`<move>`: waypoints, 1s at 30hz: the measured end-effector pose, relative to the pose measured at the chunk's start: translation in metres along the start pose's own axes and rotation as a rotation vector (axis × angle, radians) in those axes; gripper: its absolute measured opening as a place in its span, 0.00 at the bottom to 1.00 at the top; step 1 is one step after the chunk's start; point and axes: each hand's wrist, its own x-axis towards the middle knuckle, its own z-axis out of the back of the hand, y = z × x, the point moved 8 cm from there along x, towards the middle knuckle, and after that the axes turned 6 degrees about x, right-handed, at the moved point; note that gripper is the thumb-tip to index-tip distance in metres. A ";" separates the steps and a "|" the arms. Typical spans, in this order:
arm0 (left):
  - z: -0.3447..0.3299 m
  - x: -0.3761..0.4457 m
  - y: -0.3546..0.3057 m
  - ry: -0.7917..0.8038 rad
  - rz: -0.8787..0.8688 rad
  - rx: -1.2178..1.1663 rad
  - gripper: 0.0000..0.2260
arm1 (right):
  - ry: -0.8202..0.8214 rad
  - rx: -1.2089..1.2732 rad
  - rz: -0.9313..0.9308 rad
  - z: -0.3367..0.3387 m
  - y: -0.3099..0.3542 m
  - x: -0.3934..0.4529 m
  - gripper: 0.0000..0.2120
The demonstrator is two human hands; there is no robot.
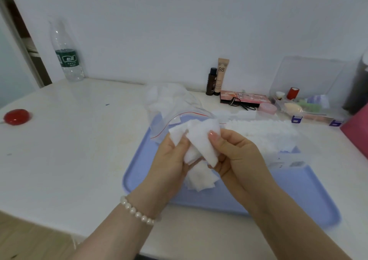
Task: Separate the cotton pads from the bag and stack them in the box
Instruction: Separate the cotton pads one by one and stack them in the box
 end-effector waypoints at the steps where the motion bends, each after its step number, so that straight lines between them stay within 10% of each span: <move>1: -0.005 -0.001 0.001 0.028 0.007 -0.009 0.13 | -0.055 -0.089 0.035 0.005 -0.001 0.002 0.09; 15: -0.013 -0.007 0.012 0.094 0.246 -0.187 0.29 | -0.152 -0.522 0.317 0.008 0.010 0.004 0.12; 25: 0.023 0.003 -0.010 -0.078 0.070 -0.174 0.18 | -0.218 -0.762 0.470 0.022 0.046 0.000 0.10; 30: 0.034 0.001 -0.014 -0.104 0.074 -0.181 0.19 | -0.053 -1.435 0.140 0.019 0.012 0.009 0.07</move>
